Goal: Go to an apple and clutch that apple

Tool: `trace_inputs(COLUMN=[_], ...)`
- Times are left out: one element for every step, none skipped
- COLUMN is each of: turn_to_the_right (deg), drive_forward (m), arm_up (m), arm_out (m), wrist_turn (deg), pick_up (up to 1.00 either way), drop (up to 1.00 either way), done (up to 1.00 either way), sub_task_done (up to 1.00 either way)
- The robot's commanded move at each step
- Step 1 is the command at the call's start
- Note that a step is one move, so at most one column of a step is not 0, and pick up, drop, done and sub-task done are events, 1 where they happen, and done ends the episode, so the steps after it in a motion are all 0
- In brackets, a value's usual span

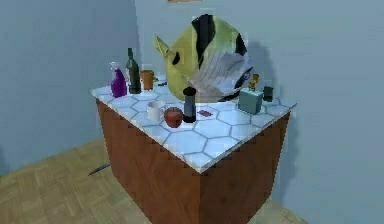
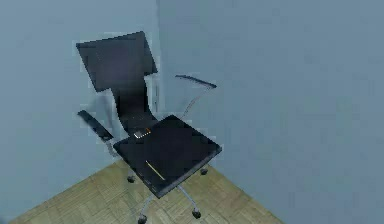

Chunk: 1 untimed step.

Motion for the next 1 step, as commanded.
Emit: trace_inputs(turn_to_the_right=[0.0], drive_forward=[0.40], arm_up=[0.00], arm_out=[0.00], wrist_turn=[0.0], pick_up=[0.00], drop=[0.00], done=[0.00], sub_task_done=[0.00])
